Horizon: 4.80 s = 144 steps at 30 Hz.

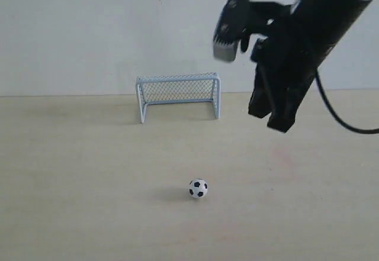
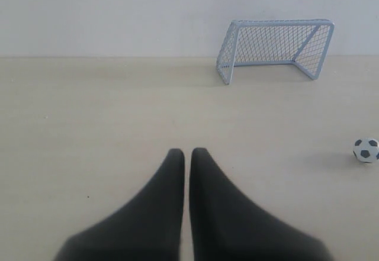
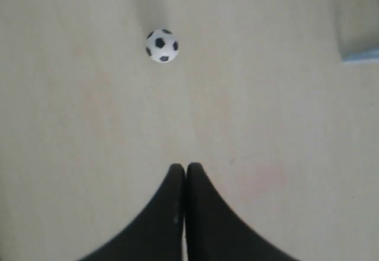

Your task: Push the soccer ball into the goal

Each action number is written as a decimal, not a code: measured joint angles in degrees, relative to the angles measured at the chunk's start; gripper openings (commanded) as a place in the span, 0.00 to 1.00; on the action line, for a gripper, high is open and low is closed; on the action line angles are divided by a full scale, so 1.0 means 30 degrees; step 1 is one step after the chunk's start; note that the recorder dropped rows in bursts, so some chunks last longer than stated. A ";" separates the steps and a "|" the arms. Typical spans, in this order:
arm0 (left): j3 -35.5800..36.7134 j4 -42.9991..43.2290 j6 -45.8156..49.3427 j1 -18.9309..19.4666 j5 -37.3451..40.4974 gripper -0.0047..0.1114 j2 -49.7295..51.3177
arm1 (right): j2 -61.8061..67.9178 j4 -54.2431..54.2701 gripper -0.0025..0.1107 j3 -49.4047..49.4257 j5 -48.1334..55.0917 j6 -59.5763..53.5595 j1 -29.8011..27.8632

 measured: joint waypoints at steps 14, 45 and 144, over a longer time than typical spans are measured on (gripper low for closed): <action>0.0000 0.0000 0.0000 0.0000 0.0000 0.08 0.0000 | 0.3491 0.0641 0.02 -0.0120 0.1464 -0.3883 0.2056; 0.0000 0.0000 0.0000 0.0000 0.0000 0.08 0.0000 | 0.9191 0.3171 0.02 -0.0120 -0.2242 -0.4064 0.2067; 0.0000 0.0000 0.0000 0.0000 0.0000 0.08 0.0000 | -1.1263 -0.5297 0.02 1.0723 -0.8260 2.0671 -0.7593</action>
